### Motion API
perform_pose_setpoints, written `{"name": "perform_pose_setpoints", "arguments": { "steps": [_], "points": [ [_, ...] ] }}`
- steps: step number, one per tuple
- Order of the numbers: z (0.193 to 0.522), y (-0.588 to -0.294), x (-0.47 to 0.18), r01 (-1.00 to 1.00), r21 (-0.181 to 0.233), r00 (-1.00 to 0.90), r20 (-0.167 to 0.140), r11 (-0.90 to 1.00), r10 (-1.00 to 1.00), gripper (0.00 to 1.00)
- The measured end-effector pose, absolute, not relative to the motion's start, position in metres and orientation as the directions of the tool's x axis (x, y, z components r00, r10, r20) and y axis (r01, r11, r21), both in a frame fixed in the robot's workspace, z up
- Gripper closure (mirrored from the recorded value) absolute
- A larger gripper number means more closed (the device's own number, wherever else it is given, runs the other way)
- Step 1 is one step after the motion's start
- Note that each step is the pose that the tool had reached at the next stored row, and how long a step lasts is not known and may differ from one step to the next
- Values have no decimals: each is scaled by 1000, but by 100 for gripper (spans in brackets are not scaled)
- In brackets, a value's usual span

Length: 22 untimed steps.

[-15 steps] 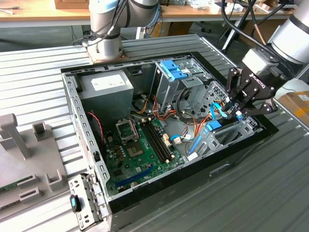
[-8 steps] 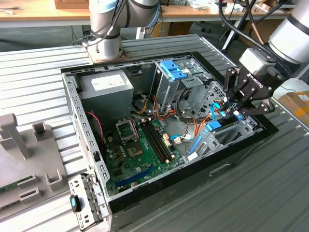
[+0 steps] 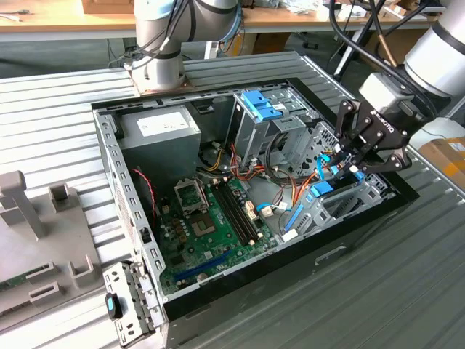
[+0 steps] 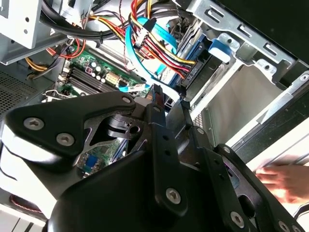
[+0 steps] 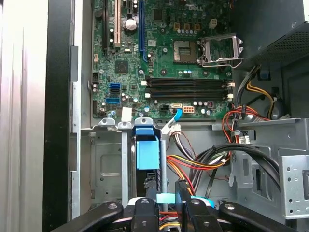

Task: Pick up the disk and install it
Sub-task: 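Insert the second disk wire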

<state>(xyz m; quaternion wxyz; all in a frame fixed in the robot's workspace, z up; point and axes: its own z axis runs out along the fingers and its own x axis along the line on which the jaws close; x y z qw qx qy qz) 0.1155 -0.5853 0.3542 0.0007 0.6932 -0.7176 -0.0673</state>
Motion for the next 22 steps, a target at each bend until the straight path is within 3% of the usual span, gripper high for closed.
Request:
{"name": "perform_pose_setpoints", "arguments": {
  "steps": [10, 22],
  "points": [
    [351, -585, 116, -995, 98, -38, -118, 27, -992, 70],
    [347, -582, 118, -995, 98, -34, -118, 22, -992, 70]
  ]
}}
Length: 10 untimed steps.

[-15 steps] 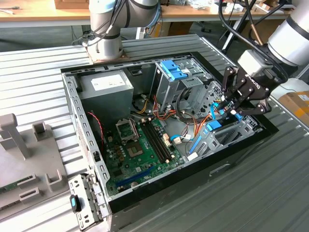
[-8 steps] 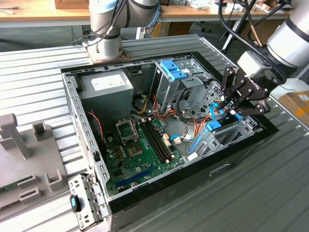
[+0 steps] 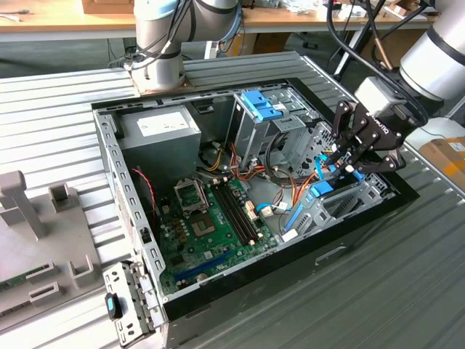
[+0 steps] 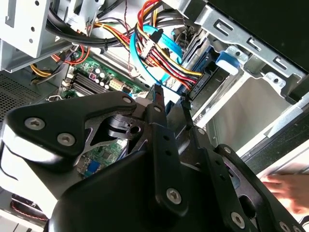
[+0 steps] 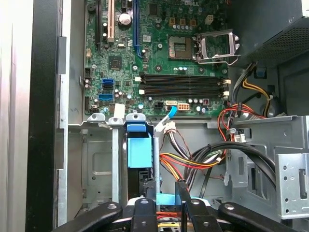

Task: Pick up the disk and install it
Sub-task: 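Insert the second disk wire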

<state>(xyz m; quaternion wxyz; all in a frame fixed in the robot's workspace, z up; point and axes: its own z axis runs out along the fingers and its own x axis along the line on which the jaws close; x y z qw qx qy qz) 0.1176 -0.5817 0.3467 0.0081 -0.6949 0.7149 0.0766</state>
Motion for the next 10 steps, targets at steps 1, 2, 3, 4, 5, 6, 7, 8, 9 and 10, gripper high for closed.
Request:
{"name": "perform_pose_setpoints", "arguments": {
  "steps": [1, 2, 3, 4, 5, 6, 7, 8, 9, 10],
  "points": [
    [346, -582, 118, -995, 98, -34, -118, 22, -992, 70],
    [346, -582, 118, -995, 98, -34, -118, 22, -992, 70],
    [346, -582, 118, -995, 98, -34, -118, 22, -992, 70],
    [346, -582, 118, -995, 98, -34, -118, 22, -992, 70],
    [346, -582, 118, -995, 98, -34, -118, 22, -992, 70],
    [351, -582, 118, -995, 98, -34, -118, 22, -992, 70],
    [353, -582, 118, -995, 98, -34, -118, 22, -992, 70],
    [355, -582, 118, -995, 98, -34, -118, 22, -992, 70],
    [356, -582, 118, -995, 98, -34, -118, 22, -992, 70],
    [356, -582, 117, -995, 97, -34, -119, 22, -992, 70]
  ]
}}
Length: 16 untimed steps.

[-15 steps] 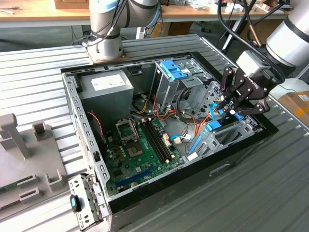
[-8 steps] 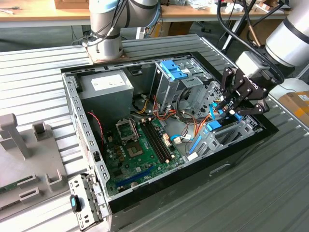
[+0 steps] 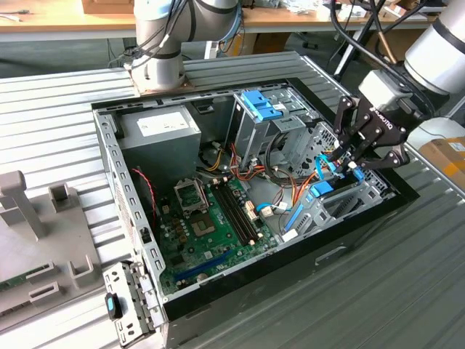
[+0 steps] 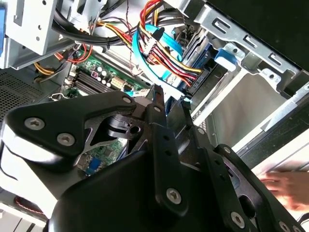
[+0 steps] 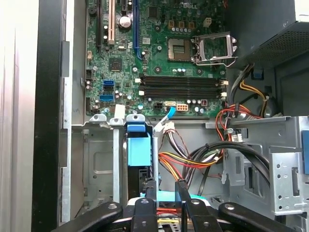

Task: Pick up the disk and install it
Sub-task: 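Insert the second disk wire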

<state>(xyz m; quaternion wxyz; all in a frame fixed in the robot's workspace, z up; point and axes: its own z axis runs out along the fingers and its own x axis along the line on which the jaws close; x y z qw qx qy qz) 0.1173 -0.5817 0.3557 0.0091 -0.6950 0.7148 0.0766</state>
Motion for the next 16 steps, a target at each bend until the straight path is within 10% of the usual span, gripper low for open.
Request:
{"name": "perform_pose_setpoints", "arguments": {
  "steps": [13, 16],
  "points": [
    [355, -582, 112, -998, 65, -26, -146, 17, -989, 70],
    [355, -582, 106, -1000, -8, -13, -159, 14, -987, 70]
  ]
}}
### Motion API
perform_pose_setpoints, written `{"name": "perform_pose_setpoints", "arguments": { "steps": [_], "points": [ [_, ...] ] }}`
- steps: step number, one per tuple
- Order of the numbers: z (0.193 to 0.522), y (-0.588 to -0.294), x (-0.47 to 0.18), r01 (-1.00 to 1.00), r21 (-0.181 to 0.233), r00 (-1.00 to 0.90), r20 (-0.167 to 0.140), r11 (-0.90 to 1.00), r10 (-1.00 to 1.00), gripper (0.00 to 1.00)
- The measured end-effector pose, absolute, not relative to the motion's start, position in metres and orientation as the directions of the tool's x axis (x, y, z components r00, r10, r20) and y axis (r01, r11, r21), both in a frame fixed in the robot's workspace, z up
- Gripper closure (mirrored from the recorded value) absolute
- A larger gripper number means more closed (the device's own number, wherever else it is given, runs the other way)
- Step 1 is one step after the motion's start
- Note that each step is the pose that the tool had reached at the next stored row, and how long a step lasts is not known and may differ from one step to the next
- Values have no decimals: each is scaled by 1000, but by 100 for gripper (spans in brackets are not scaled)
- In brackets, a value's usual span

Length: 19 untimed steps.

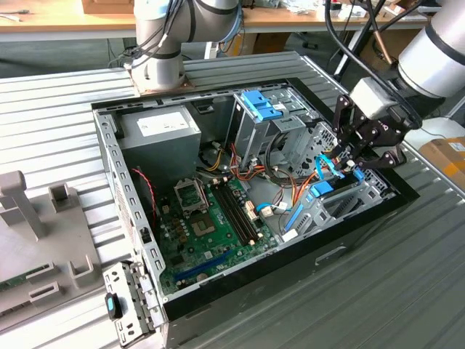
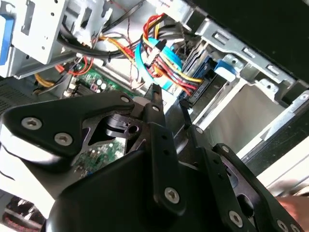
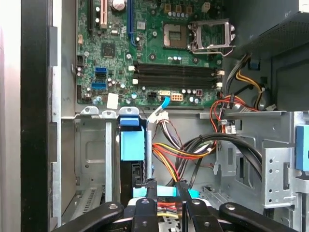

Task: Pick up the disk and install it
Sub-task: 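Insert the second disk wire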

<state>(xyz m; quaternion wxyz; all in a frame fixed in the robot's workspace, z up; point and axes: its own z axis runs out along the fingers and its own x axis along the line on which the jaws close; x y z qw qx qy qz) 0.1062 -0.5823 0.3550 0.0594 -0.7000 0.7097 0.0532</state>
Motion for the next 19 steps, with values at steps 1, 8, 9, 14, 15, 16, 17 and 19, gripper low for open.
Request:
{"name": "perform_pose_setpoints", "arguments": {
  "steps": [1, 8, 9, 14, 15, 16, 17, 19],
  "points": [
    [355, -582, 105, -1000, -19, -11, -151, 15, -988, 70],
    [379, -582, 104, -999, -33, -12, -75, 14, -997, 70],
    [382, -582, 104, -999, -33, -12, -75, 14, -997, 70],
    [383, -582, 104, -999, -33, -12, -75, 14, -997, 70],
    [383, -582, 104, -999, -33, -12, -75, 14, -997, 70],
    [383, -582, 104, -999, -33, -12, -75, 14, -997, 70],
    [384, -582, 104, -999, -33, -12, -75, 14, -997, 70],
    [384, -582, 104, -999, -33, -12, -75, 14, -997, 70]
  ]
}}
